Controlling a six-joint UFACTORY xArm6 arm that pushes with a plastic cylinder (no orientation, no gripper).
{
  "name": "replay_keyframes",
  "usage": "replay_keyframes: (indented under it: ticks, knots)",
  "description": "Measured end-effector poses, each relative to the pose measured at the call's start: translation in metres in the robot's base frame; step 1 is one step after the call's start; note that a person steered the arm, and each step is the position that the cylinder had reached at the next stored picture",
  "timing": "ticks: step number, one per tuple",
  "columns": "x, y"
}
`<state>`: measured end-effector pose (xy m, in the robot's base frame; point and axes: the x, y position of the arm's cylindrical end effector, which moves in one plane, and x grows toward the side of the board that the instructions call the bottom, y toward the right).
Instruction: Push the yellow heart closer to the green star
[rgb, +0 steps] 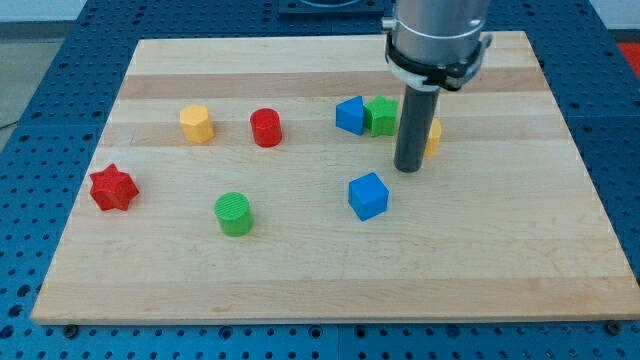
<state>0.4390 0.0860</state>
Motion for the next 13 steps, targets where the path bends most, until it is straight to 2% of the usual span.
replay_keyframes:
  ticks: [3,5,6,7,8,9,10,11,13]
  knots:
    - [-0.011,0.021]
    - [-0.032,0.04]
    - [-0.027,0.038]
    - [0.003,0.039]
    - [0.01,0.079]
    - [-0.012,0.119]
    - [-0.044,0.132]
    - [-0.072,0.123]
    - [-0.085,0.075]
